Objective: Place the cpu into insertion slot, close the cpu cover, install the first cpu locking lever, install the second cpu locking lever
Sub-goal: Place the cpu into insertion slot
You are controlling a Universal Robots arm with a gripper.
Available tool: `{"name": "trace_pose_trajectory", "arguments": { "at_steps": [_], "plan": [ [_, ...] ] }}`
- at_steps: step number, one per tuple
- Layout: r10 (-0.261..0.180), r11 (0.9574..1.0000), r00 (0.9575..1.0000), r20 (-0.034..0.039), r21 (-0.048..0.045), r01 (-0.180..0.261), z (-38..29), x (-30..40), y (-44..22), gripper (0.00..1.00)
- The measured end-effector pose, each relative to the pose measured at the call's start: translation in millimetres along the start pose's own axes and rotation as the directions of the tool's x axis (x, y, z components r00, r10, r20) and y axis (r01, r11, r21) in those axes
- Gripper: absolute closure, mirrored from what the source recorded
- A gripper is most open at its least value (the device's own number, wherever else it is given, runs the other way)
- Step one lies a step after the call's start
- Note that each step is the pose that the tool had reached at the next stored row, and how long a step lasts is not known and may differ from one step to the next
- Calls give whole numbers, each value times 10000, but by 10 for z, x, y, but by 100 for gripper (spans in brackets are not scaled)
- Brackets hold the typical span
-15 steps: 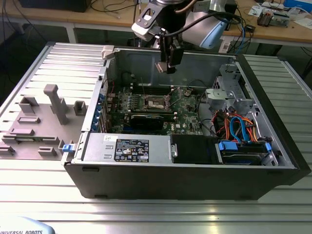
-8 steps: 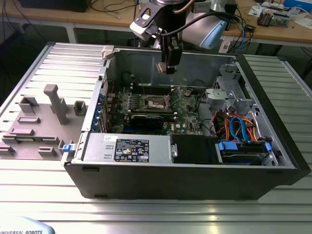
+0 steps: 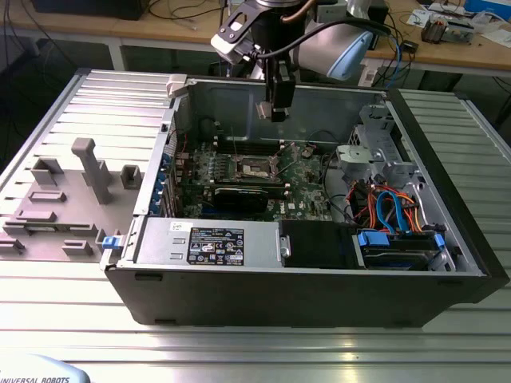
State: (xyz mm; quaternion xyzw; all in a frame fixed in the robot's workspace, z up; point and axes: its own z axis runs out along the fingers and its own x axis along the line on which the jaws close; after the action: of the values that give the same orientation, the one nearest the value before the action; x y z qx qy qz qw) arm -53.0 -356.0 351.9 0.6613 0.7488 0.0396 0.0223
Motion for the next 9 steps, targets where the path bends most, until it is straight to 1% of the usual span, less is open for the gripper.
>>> {"name": "trace_pose_trajectory", "arguments": {
  "at_steps": [6, 9],
  "plan": [
    [18, 10000, 10000, 1, -1, -18, 0, 0, 0, 46],
    [194, 9998, 9998, 17, -5, -194, 3, 1, 0, 46]
  ]
}}
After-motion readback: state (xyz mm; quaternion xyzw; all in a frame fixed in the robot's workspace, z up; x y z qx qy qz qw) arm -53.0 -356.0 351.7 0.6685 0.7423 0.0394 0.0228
